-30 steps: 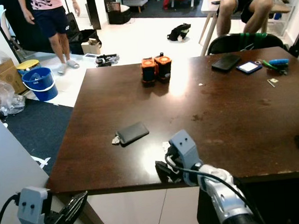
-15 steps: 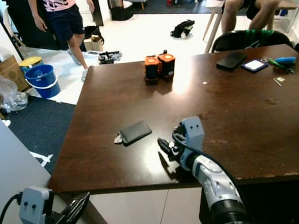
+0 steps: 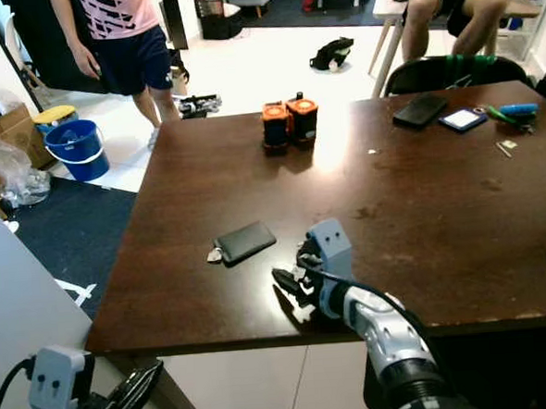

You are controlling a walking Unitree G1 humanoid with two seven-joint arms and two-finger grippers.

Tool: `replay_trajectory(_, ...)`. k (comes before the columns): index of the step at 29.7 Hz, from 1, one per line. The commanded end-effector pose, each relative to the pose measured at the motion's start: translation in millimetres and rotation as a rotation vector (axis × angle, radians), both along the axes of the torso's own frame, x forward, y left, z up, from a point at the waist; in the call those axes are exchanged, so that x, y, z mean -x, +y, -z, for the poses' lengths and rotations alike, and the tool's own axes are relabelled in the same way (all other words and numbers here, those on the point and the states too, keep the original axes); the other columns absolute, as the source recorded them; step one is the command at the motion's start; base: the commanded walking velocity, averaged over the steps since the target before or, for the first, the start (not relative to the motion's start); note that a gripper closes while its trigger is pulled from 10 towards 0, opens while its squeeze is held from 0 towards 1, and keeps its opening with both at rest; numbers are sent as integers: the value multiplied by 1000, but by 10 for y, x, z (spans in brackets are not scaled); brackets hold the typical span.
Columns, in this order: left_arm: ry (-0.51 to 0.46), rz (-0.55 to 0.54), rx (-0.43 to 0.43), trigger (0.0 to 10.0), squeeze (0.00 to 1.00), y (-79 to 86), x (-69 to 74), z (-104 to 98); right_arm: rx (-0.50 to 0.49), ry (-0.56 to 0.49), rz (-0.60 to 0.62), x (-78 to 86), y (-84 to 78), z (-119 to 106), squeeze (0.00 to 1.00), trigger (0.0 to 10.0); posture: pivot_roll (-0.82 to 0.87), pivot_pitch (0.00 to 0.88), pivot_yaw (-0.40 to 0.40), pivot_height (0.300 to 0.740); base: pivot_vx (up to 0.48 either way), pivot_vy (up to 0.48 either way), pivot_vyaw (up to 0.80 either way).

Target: Hang keys on a hook

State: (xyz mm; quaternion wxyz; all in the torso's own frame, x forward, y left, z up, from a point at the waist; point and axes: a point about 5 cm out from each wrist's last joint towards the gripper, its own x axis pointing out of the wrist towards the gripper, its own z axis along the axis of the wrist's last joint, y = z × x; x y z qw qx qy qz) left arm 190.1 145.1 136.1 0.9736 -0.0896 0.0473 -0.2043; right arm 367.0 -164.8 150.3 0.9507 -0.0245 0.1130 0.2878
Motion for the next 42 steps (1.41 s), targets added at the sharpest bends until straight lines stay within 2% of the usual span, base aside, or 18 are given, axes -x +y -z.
replay_trajectory(1,21,9,-4,10000,0,8,34,19,37,132,-18,96,17,284,0,10000,3,145,187,740,0,0,0)
replay_trajectory(3,27,24,-2,10000,0,-5,44,16,60,202,-58,147,17,360,0,10000,3,145,187,740,0,0,0)
replay_trajectory(5,27,24,-2,10000,0,-5,44,16,60,202,-58,147,17,360,0,10000,3,145,187,740,0,0,0)
replay_trajectory(6,31,37,-1,10000,0,-17,52,16,53,256,-65,174,6,409,0,10000,3,145,187,740,0,0,0)
replay_trajectory(7,31,37,-1,10000,0,-17,52,16,53,256,-65,174,6,409,0,10000,3,145,187,740,0,0,0)
replay_trajectory(10,35,45,30,10000,0,-35,70,1,55,383,-77,259,-35,536,0,10000,3,145,187,740,0,0,0)
replay_trajectory(11,35,45,30,10000,0,-35,70,1,55,383,-77,259,-35,536,0,10000,3,145,187,740,0,0,0)
replay_trajectory(13,38,44,35,10000,0,-34,66,-2,137,371,-83,286,-72,578,0,10000,2,142,184,740,0,0,0)
replay_trajectory(19,40,47,40,10000,0,-39,66,-2,195,392,-91,327,-115,610,0,10000,-1,148,186,740,0,0,0)
replay_trajectory(20,39,47,39,10000,0,-42,63,-1,245,373,-87,333,-146,613,0,10000,-3,152,186,740,0,0,0)
replay_trajectory(21,38,46,39,10000,0,-45,60,0,339,301,-97,323,-178,594,0,10000,-3,152,186,740,0,0,0)
replay_trajectory(23,38,46,39,10000,0,-45,60,0,339,301,-97,323,-178,594,0,10000,-3,152,186,740,0,0,0)
replay_trajectory(25,36,40,34,10000,0,-46,49,2,454,96,-139,284,-147,464,0,10000,-7,156,185,740,0,0,0)
replay_trajectory(26,36,40,34,10000,0,-46,49,2,454,96,-139,284,-147,464,0,10000,-7,156,185,740,0,0,0)
replay_trajectory(27,35,38,34,10000,0,-45,45,1,482,24,-165,281,-109,406,0,10000,-7,156,185,740,0,0,0)
replay_trajectory(28,35,38,34,10000,0,-45,45,1,482,24,-165,281,-109,406,0,10000,-7,156,185,740,0,0,0)
replay_trajectory(30,35,35,35,10000,0,-48,41,0,505,-51,-199,293,-52,356,0,10000,-10,158,183,740,0,0,0)
replay_trajectory(42,38,28,33,10000,0,-50,59,9,503,-51,-196,336,-44,430,0,10000,-7,159,176,740,0,0,0)
